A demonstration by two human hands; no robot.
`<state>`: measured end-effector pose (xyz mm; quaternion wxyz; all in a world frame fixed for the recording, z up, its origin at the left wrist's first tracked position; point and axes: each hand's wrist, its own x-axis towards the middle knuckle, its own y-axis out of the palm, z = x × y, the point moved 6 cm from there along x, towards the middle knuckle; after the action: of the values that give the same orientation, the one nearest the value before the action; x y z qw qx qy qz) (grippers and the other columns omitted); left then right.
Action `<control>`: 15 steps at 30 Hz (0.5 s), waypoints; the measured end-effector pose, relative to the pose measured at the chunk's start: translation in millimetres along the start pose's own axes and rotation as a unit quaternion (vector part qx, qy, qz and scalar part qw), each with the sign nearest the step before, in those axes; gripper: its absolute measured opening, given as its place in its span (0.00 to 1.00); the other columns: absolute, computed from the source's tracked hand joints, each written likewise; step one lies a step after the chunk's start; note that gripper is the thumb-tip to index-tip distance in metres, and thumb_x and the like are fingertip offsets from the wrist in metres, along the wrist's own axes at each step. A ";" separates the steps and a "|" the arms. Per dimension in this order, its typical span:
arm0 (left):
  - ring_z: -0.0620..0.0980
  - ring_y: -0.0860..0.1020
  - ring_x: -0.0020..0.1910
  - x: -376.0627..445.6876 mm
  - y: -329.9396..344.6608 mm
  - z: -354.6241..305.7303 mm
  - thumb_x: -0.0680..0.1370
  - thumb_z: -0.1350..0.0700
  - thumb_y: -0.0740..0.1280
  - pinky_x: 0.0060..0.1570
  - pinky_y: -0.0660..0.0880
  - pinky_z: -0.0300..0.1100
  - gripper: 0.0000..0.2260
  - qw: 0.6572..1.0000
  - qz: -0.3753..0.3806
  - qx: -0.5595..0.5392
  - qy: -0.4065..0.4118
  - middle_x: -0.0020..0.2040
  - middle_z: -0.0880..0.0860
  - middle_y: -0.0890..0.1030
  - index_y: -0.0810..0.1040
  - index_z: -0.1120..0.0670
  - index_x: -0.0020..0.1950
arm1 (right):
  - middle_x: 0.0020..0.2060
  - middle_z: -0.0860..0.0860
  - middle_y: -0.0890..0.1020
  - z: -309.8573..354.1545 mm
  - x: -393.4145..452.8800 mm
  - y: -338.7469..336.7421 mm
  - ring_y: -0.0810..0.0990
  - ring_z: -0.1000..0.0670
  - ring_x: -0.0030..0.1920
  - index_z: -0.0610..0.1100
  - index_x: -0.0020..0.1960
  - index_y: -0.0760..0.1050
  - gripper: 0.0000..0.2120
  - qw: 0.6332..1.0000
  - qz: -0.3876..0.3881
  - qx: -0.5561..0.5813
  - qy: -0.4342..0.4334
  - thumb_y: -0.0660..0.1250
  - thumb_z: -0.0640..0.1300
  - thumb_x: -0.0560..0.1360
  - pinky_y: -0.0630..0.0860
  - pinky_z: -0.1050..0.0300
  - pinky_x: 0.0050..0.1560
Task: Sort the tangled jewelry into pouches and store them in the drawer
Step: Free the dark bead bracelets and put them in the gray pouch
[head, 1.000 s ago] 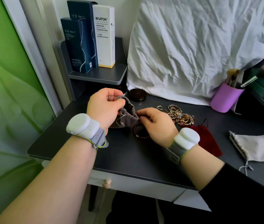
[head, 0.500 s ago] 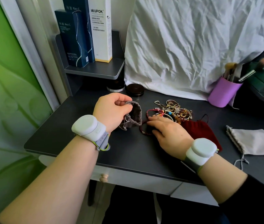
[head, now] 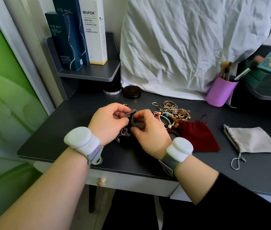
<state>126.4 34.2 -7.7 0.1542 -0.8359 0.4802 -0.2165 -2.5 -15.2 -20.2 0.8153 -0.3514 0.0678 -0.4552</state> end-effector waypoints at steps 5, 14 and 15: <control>0.47 0.75 0.38 -9.3 2.9 6.3 0.60 0.59 0.74 0.45 0.77 0.46 0.20 0.997 0.073 -0.022 -0.034 0.44 0.48 0.79 0.75 0.45 0.48 | 0.46 0.46 0.81 -6.9 10.9 2.0 0.82 0.45 0.36 0.47 0.64 0.65 0.23 0.987 0.000 0.137 0.079 0.69 0.38 0.72 0.81 0.49 0.41; 0.46 0.72 0.45 -18.8 2.4 6.8 0.67 0.57 0.75 0.38 0.64 0.31 0.19 0.980 0.098 0.175 0.016 0.49 0.46 0.71 0.70 0.47 0.52 | 0.30 0.45 0.81 -11.0 21.3 -0.7 0.80 0.47 0.29 0.46 0.38 0.78 0.07 0.966 0.001 0.220 0.138 0.68 0.39 0.74 0.80 0.51 0.36; 0.47 0.72 0.46 -17.9 0.4 6.1 0.69 0.58 0.72 0.40 0.64 0.33 0.15 0.979 0.080 0.188 0.020 0.49 0.46 0.71 0.72 0.47 0.51 | 0.31 0.44 0.81 -10.4 21.8 -1.9 0.80 0.44 0.31 0.46 0.37 0.77 0.07 0.963 0.002 0.230 0.142 0.68 0.38 0.74 0.80 0.48 0.38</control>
<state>121.3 49.9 -17.0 0.3155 -0.7462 0.4997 -0.3065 4.3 -38.3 -22.1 0.8573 -0.0861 0.0767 -0.5018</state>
